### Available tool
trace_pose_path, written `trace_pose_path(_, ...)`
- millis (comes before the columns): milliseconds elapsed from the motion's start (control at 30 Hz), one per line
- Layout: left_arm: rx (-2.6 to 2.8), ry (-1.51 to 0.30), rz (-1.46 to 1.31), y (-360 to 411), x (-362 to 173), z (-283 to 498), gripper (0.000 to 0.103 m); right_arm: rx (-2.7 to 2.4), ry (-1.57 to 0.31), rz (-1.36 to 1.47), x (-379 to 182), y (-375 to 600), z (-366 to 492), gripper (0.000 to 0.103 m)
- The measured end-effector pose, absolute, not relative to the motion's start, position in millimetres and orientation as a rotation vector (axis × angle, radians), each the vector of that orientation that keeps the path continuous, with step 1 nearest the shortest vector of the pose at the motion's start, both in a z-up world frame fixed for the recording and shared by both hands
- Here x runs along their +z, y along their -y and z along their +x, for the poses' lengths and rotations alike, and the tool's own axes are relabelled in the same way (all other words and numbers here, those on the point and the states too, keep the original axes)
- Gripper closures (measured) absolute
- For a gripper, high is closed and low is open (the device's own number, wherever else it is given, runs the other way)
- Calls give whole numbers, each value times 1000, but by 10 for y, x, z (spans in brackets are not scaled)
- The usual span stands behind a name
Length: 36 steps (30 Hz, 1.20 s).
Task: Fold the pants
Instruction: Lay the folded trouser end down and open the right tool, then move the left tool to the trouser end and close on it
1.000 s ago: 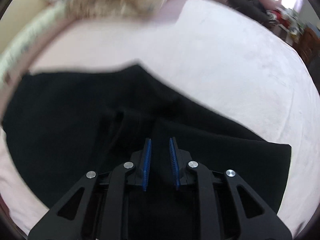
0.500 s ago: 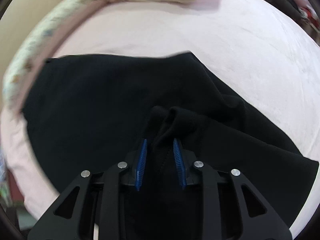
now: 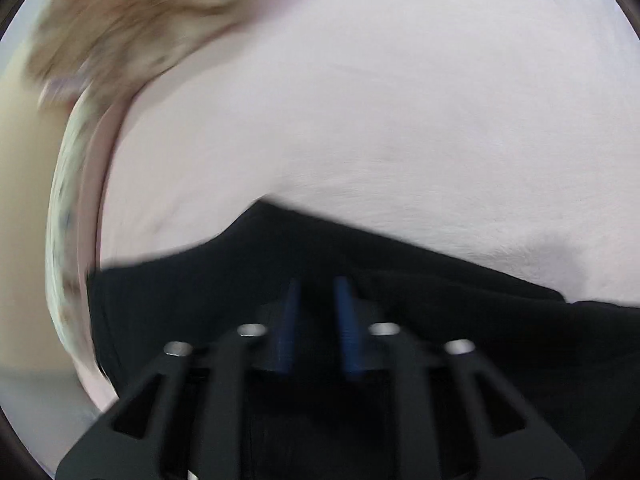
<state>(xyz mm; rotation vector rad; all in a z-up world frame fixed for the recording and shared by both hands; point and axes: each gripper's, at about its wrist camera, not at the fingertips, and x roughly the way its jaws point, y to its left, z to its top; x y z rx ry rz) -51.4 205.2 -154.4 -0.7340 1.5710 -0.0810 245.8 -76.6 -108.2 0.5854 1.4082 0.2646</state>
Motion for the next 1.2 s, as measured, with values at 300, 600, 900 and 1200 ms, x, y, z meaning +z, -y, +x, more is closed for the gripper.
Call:
trace_pose_path(300, 6, -1411, -873, -2416, -1457, -278, 2, 470, -1129, 561, -382, 833, 1587, 75)
trace_pose_path(600, 69, -1254, -1033, -2757, -1424, 250, 2, 415, -1308, 418, -853, 396, 1585, 75)
trace_pose_path(900, 181, -1103, -1233, -3328, -1586, 739, 2, 465, -1234, 543, -529, 821, 782, 42)
trace_pose_path(1200, 134, -1053, -1317, -3413, -1662, 951, 2, 469, -1318, 671, -684, 962, 171, 42)
